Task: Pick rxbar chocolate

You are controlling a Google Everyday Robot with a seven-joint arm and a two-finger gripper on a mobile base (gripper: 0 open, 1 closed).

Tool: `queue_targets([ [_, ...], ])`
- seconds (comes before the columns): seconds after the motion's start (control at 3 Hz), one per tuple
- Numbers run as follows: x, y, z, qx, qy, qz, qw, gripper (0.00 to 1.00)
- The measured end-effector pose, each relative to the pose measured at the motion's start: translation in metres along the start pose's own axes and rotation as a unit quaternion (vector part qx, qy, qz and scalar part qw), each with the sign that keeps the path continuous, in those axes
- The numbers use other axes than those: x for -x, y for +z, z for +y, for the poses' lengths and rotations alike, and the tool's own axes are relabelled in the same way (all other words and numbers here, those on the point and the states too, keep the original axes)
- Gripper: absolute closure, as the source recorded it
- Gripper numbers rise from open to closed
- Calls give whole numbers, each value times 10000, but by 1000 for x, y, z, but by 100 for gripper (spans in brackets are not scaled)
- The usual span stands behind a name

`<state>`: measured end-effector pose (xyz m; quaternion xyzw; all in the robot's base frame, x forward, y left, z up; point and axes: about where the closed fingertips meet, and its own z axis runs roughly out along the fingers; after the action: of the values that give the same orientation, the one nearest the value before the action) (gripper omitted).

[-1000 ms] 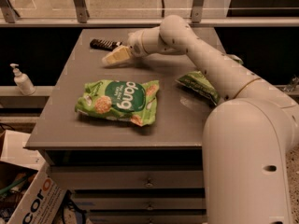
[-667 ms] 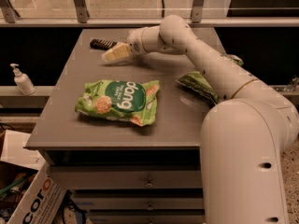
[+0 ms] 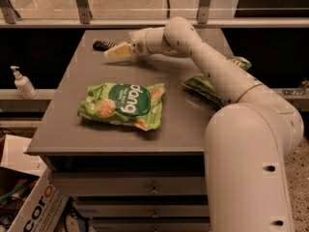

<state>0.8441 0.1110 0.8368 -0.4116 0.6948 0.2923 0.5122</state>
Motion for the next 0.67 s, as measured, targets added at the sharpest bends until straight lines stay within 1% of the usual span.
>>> queue_targets([
  [0.67, -7, 20, 20, 213, 166, -31, 9996, 64],
])
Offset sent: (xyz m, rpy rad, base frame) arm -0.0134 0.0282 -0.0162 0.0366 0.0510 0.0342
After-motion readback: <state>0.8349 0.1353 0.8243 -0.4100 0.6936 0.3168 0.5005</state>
